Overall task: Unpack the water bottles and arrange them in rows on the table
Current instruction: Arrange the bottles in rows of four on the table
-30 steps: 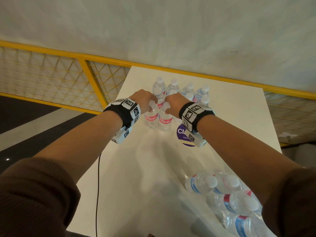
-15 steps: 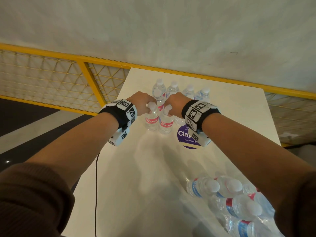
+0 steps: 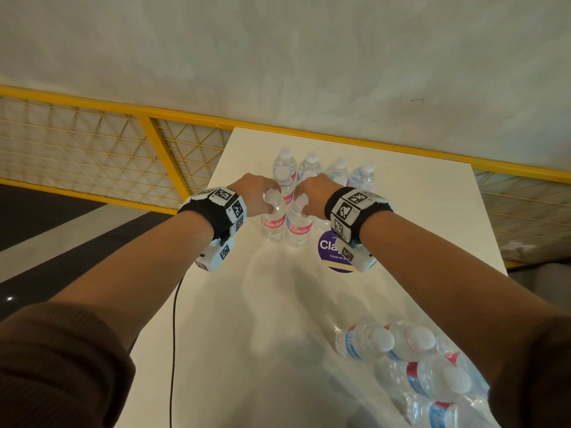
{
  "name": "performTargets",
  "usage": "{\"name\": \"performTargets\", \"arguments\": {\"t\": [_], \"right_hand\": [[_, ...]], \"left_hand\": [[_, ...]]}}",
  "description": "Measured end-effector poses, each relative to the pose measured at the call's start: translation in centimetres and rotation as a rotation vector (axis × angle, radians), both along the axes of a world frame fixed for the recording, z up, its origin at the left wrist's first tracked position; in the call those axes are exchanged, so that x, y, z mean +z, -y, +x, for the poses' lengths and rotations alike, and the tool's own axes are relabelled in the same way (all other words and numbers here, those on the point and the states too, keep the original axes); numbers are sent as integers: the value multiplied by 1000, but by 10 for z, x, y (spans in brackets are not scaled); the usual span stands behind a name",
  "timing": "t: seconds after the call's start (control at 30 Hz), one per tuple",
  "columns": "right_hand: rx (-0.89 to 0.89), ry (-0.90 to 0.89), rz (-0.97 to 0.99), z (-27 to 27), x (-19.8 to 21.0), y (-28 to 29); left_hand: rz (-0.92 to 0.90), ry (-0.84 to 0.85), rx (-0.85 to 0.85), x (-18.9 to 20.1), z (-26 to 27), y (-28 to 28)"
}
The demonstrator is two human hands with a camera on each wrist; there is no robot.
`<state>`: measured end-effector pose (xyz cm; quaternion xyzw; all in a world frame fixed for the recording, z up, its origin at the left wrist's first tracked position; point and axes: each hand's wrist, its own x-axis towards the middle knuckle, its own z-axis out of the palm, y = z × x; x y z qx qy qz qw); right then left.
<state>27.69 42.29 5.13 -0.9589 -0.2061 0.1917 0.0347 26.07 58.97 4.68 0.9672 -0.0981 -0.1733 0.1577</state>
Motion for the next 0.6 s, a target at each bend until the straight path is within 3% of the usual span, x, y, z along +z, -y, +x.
{"name": "performTargets", "arguments": {"t": [0.23,0.33,0.4,0.47,0.6], "right_hand": [[-52,-67,20,-9,11,9],[-56,-72,38,-29,33,33],[-49,-87,4,-51,46,60],[-57,-152,-75,-82,53,90],[-28,-352,-299,-146,59,136]], "left_hand": [[45,-17,-26,1,-1,1],[43,191,-92,9,-2,2],[-64,318,-191,19,-17,23],[-196,333,-339,28,-46,56],[-203,111,-697,27,-124,116]]}}
